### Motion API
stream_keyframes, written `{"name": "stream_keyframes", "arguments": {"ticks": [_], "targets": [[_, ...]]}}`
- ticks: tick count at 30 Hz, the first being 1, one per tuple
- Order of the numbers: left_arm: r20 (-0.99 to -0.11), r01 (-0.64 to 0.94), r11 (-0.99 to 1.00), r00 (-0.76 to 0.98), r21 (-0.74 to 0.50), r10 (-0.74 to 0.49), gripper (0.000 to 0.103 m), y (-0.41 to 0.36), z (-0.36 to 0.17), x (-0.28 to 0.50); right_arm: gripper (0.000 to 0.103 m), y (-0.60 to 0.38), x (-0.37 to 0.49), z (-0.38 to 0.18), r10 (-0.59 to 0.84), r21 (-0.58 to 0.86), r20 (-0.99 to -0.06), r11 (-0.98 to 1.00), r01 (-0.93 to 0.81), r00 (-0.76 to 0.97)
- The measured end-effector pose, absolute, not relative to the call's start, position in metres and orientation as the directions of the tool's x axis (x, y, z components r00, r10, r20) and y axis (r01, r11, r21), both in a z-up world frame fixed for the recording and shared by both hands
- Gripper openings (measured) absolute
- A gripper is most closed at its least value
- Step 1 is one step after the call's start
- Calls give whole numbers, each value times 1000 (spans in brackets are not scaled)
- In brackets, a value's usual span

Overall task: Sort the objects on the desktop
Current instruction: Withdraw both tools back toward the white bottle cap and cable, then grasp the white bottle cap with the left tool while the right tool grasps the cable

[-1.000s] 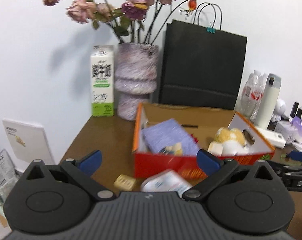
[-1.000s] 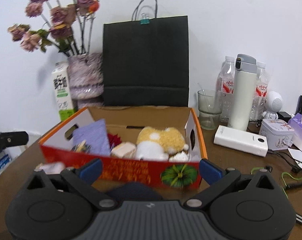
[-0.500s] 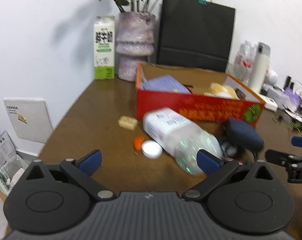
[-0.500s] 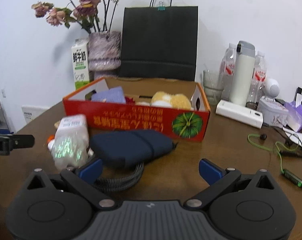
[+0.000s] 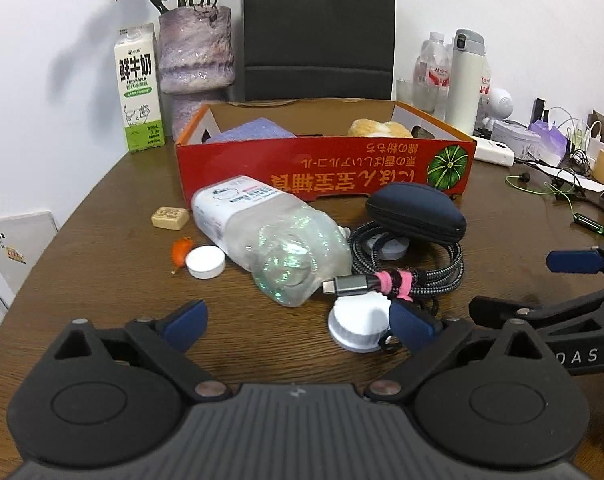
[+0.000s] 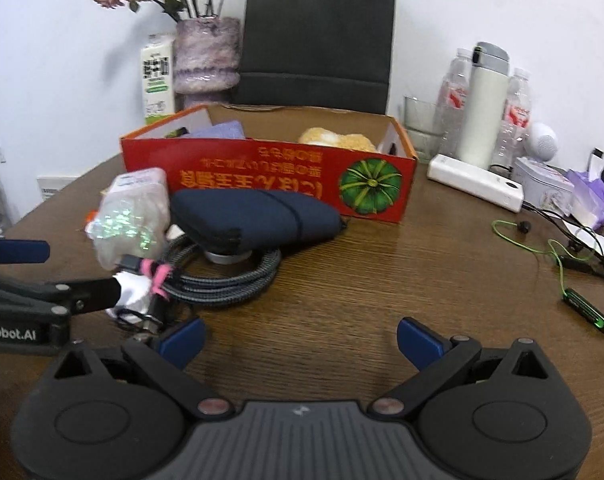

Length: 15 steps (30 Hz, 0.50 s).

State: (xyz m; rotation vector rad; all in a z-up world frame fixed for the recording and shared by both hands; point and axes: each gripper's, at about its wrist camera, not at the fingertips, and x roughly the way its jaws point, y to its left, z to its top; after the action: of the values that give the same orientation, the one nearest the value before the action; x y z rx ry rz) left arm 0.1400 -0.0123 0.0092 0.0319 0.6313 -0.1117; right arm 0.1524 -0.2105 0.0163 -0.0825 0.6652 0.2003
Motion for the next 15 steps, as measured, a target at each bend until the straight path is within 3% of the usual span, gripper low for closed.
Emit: {"name": "stream_keyframes", "arguments": {"ticks": [3,8,12,14,15], "targets": [[-597,138,990,791,-40,-134,92,-13,8,142,102,-216,155,17,167,19,-621,980,-198,766],[-613,145,989,779,-31,-134,70,-19,3,147,102,-228,158,19,144,49,-620,988,-145,771],[-622,155,987,769,-44,-148,59,-21,0,152,102,-231,161,16,160,83,-633,987,-139,757],[-616,169,985,771,-45,-160,40,-23,1,151,102,-230,161,15,170,85,-632,985,-150,756],[-614,177,983,772,-46,-167,40,-22,1,150,102,-228,161,15,179,87,-629,983,-160,756]]}}
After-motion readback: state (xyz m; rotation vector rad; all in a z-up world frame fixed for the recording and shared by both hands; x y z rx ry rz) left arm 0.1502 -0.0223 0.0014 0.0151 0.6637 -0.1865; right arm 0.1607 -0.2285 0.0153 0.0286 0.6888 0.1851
